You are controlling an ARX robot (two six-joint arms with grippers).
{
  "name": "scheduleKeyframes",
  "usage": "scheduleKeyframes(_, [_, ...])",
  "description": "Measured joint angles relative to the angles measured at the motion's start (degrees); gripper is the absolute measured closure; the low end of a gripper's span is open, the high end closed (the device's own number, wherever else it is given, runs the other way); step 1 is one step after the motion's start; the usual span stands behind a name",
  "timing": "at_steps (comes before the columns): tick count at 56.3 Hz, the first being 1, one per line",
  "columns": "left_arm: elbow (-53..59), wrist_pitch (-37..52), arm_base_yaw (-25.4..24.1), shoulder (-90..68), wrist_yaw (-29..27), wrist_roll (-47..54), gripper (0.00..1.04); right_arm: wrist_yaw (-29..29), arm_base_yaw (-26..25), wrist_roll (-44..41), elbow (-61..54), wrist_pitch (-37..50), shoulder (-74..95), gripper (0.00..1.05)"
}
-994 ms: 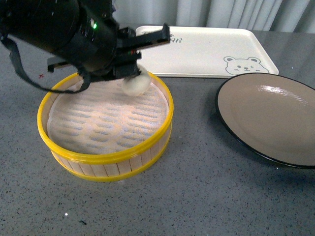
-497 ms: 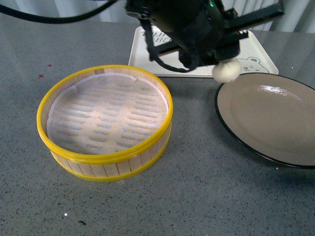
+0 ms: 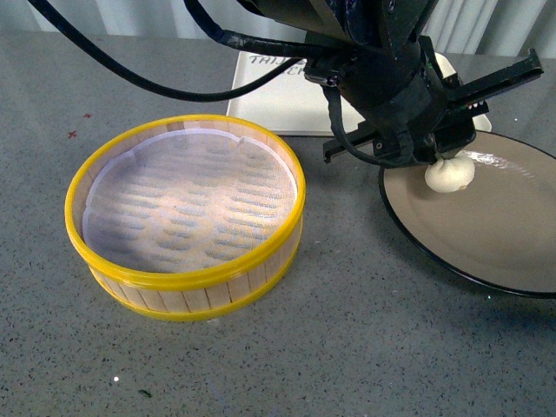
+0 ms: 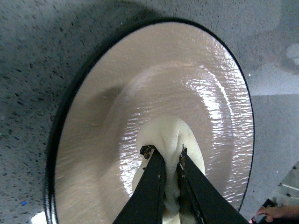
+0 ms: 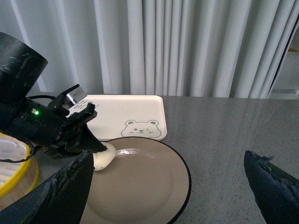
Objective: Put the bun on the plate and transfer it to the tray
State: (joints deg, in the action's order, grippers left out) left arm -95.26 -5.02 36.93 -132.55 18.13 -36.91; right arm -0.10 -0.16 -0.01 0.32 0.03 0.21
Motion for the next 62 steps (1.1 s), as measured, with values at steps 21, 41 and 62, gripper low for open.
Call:
scheduleKeyframes(21, [1.2,0.3,1.0,-0.3,1.5,-1.4,0.32,0.0,0.0,0.0,0.0,0.0,0.0,0.09])
scheduleKeyframes(41, [6.5,10.7,-2.6,4.8,1.9,-6.5,0.07,0.0,0.0,0.0,0.0,0.0,0.0,0.09])
scheduleKeyframes(62, [19.5,22.3,-13.7,14.0,-3.7,-11.5,0.07,0.0,0.0,0.0,0.0,0.0,0.0,0.09])
